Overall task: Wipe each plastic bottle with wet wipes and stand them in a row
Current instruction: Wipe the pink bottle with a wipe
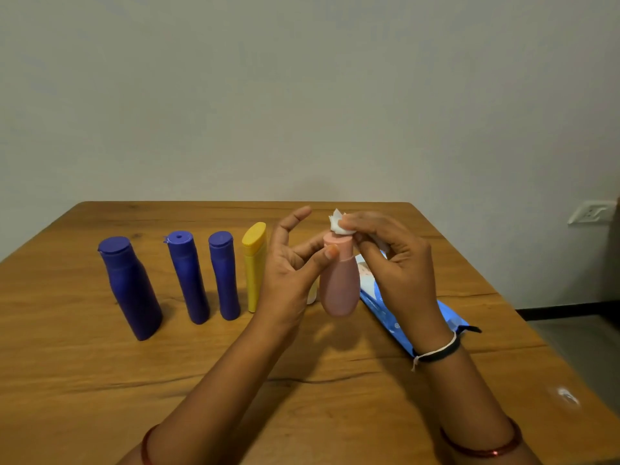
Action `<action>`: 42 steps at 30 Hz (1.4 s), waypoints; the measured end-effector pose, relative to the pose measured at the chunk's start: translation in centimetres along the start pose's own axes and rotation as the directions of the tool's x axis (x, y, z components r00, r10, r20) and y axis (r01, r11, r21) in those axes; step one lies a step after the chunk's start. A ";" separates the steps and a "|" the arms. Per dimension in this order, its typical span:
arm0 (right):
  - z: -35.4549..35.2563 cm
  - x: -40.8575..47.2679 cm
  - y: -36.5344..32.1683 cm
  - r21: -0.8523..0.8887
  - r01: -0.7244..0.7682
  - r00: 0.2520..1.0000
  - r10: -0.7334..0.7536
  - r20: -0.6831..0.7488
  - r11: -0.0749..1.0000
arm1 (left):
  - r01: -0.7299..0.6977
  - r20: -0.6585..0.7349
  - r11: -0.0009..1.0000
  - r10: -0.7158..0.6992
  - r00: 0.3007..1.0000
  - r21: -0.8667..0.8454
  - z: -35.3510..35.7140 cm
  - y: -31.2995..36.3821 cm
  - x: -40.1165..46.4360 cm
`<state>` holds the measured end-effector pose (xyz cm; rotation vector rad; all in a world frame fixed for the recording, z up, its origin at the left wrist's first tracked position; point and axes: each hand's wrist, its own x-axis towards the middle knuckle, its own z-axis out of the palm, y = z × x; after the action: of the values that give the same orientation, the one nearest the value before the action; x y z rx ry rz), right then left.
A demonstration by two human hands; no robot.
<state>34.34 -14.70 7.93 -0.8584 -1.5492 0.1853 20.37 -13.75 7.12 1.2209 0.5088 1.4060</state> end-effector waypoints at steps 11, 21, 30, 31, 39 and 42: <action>-0.8 -0.2 -0.5 -0.011 -0.086 0.993 0.085 -0.083 0.996 | 0.012 -0.046 0.999 -0.010 0.999 0.042 -0.4 -0.2 0.4; -0.3 -1.8 -0.9 -0.245 0.122 0.993 -0.118 0.029 0.962 | 0.028 0.046 0.990 -0.034 0.998 0.135 -0.1 -0.4 0.0; -1.7 -3.2 0.1 -0.276 0.144 0.989 -0.126 0.082 0.950 | -0.012 -0.001 0.989 0.013 1.000 0.146 -0.2 0.0 0.2; -2.0 -3.5 0.4 -0.275 0.149 0.988 -0.130 0.084 0.950 | -0.020 -0.013 0.990 0.022 1.000 0.137 -0.3 0.1 0.3; -2.1 -3.4 1.9 -0.220 -0.124 0.977 0.080 -0.199 0.968 | -0.146 -0.103 0.976 0.164 0.981 0.159 -2.0 1.3 0.6; -0.6 -1.9 0.6 -0.106 -0.201 0.915 0.148 -0.375 0.974 | -0.178 -0.153 0.969 0.205 0.967 0.172 -2.7 1.1 0.2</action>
<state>35.05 -15.65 6.16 -1.0802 -1.1453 0.0389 17.51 -12.97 7.17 1.3104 0.6430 1.6713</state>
